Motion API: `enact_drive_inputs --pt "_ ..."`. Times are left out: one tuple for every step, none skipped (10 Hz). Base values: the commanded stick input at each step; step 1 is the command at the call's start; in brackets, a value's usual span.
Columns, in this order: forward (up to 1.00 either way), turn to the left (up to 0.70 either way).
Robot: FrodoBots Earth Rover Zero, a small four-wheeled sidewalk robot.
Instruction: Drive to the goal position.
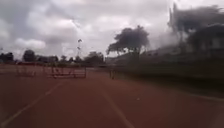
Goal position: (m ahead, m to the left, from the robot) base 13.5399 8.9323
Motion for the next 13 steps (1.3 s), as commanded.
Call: enact_drive_inputs --pt "0.7 0.0" --pt "0.7 0.0" --pt "0.7 0.0" --pt "0.7 0.0" --pt "0.7 0.0" --pt "0.7 0.0" --pt "0.7 0.05" --pt "0.7 0.23" --pt "0.7 0.35" --pt "0.7 0.35" --pt "0.7 0.35" --pt "0.7 0.35" --pt "0.7 0.35"
